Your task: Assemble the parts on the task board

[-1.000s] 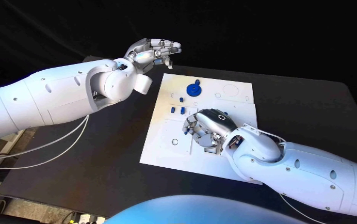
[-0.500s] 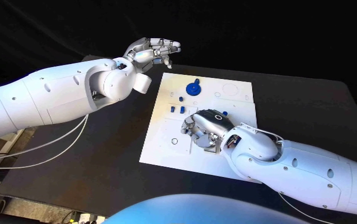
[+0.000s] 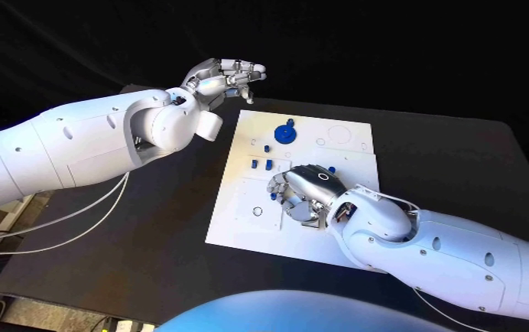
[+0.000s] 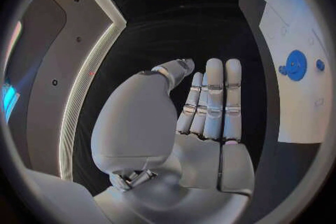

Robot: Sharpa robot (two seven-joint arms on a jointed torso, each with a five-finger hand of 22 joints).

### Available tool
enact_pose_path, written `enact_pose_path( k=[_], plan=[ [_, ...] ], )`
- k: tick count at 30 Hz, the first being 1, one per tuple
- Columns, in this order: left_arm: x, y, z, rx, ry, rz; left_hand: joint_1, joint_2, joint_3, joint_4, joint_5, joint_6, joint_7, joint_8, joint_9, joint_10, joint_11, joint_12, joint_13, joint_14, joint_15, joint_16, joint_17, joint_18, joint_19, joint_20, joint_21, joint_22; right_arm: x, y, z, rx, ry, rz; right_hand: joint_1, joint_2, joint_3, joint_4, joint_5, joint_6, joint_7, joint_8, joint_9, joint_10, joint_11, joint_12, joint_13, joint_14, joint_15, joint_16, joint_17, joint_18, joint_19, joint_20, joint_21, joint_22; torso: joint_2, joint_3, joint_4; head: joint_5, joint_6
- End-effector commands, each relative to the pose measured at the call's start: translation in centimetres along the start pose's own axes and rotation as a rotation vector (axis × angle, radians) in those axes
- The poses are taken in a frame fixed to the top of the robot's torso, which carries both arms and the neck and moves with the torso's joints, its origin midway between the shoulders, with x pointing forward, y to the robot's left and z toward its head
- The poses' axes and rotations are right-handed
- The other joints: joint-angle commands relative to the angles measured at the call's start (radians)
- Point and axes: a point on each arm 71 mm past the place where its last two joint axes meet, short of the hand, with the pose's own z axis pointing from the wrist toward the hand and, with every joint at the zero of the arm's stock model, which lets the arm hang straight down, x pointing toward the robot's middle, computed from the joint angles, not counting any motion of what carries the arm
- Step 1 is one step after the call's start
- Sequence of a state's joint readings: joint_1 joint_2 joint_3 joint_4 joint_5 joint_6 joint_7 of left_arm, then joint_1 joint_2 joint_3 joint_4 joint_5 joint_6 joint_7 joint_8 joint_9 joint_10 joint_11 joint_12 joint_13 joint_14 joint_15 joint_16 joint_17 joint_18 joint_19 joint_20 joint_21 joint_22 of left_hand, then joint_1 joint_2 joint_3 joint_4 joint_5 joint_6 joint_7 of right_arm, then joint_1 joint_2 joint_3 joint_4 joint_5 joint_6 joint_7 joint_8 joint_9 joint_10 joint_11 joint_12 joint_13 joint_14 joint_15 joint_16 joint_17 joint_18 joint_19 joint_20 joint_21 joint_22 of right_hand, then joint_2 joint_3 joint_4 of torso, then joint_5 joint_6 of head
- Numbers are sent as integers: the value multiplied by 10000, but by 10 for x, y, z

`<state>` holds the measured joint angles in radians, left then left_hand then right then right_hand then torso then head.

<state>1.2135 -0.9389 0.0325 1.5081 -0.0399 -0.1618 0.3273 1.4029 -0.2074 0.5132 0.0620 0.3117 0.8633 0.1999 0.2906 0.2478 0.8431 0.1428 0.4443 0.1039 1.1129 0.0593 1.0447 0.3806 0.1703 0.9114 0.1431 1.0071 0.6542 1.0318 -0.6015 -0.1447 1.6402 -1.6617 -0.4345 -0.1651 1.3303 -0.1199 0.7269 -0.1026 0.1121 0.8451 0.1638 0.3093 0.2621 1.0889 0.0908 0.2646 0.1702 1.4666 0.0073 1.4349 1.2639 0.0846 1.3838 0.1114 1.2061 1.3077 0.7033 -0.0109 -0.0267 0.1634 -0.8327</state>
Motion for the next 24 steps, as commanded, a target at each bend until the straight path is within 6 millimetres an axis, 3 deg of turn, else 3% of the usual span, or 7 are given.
enact_pose_path(
  k=[1,9,16,21,24],
  plan=[
    [1,0,0,1,117,-77,-123,-2,-4,-74,-4,-87,5,52,-16,-95,-4,-20,-16,-44,-11,59,-12,135,-9,78,16,16,-2,-1,-4,105,-215,16,4,-112,11,-97,58,-118,-23,-88,-31,-99,-18,-45,24,369,12,-36,-36,4,-90,-15,-56,987,2,1,-8,-29,47],
    [0,0,0,-29,112,-74,-123,-2,-4,-74,-4,-87,5,52,-16,-95,-4,-20,-16,-44,-11,59,-12,135,-9,78,16,16,-17,-2,-16,174,-662,40,-19,-115,-28,-110,69,-38,-10,-76,-19,-128,-1,-22,36,358,18,-59,-85,4,-96,-17,-62,993,1,-3,-18,-90,88],
    [-1,0,-1,-45,117,-73,-122,4,-3,-79,-3,-93,6,57,-15,-119,-1,-17,-18,-49,-9,62,-14,136,-11,81,15,16,-42,-9,-27,394,-1123,18,-127,-174,-142,-86,94,89,10,-59,-1,-167,36,18,54,341,50,-93,-157,27,-164,5,-193,947,-8,1,-13,-243,187],
    [-1,0,-2,-54,112,-67,-122,4,-3,-79,-3,-93,6,57,-15,-119,-1,-17,-18,-49,-9,62,-14,136,-11,81,15,16,-72,-34,-36,1213,-753,-51,-819,-627,-814,288,741,37,22,-199,-7,-578,106,-100,-35,326,138,-117,-219,88,-332,89,-596,775,-16,-24,-39,-449,306],
    [-2,0,-2,-50,113,-66,-119,8,-2,-85,-2,-96,6,62,-15,-133,0,-11,-18,-53,-7,66,-15,136,-12,83,15,16,-83,-49,-39,1593,-421,-217,-1079,-911,-1227,472,975,-128,41,-318,-23,-923,170,-239,-149,299,188,-135,-274,147,-487,148,-963,605,-37,-43,-75,-482,337]
  ],
)
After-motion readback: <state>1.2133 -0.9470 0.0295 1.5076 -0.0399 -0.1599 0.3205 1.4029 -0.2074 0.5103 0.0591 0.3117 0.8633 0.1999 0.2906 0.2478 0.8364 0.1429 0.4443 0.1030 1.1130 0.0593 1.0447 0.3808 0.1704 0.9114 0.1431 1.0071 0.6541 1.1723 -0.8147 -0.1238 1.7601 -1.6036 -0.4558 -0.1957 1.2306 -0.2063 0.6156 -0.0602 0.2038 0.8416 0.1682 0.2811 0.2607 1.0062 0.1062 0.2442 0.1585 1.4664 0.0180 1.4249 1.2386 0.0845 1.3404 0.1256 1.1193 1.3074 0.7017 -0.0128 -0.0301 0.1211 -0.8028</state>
